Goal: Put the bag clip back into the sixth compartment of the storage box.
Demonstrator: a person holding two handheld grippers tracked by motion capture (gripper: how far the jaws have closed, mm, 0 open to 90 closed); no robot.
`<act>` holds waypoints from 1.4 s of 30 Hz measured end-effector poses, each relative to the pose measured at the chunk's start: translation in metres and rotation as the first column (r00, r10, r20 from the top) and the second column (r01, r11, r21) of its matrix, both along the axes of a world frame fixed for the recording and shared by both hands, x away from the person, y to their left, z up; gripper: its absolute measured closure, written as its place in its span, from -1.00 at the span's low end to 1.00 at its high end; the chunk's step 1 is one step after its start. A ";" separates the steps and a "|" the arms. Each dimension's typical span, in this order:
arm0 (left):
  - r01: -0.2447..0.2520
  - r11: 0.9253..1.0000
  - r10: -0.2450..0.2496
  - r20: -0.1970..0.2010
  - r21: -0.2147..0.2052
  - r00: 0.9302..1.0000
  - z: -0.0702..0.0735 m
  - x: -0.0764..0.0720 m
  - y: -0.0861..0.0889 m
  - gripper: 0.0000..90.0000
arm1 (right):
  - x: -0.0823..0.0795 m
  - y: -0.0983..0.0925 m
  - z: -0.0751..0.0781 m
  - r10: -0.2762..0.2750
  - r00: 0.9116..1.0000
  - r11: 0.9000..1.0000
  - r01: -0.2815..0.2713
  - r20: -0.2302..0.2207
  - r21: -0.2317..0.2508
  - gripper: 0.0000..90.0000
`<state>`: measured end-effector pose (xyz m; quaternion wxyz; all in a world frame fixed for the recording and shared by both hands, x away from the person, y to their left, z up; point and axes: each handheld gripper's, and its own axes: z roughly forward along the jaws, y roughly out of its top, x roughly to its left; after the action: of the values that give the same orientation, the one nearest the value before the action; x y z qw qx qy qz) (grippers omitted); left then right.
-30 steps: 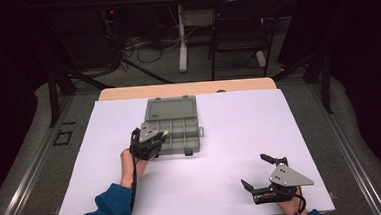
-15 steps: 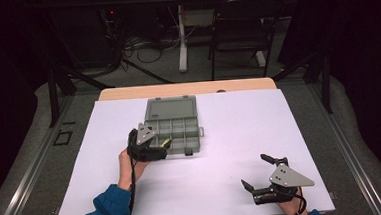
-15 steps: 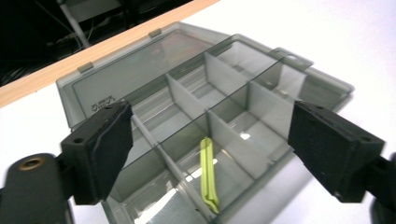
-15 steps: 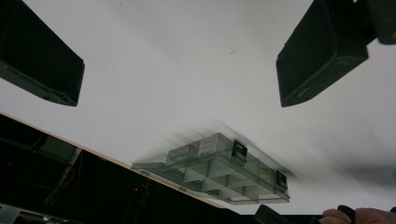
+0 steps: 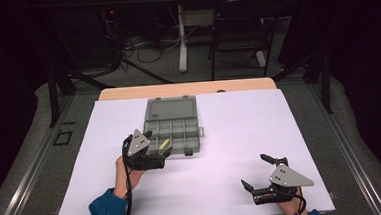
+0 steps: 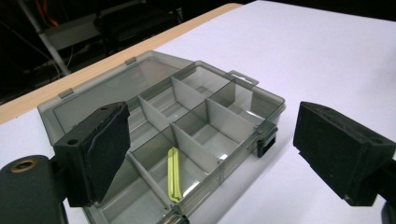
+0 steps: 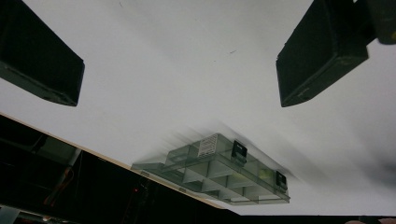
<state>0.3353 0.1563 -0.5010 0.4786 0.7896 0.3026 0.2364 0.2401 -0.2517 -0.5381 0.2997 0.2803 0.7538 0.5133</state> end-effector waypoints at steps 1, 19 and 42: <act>0.004 1.000 -0.004 0.002 -0.004 1.000 0.000 -0.002 0.000 -0.75 | 0.000 0.000 0.000 0.000 1.000 1.000 0.000 -0.001 0.001 -0.99; 0.068 0.998 -0.068 0.026 0.006 0.997 -0.002 -0.035 0.000 -0.76 | 0.000 0.000 0.000 0.000 1.000 1.000 0.000 -0.004 0.002 -0.99; 0.108 0.994 -0.108 0.026 0.002 0.994 -0.017 -0.075 0.019 -0.76 | 0.000 0.000 0.000 0.002 1.000 1.000 -0.002 -0.006 0.004 -0.99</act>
<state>0.2602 0.1752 -0.5181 0.4943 0.8018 0.2533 0.2206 0.2401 -0.2522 -0.5384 0.2964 0.2820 0.7538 0.5143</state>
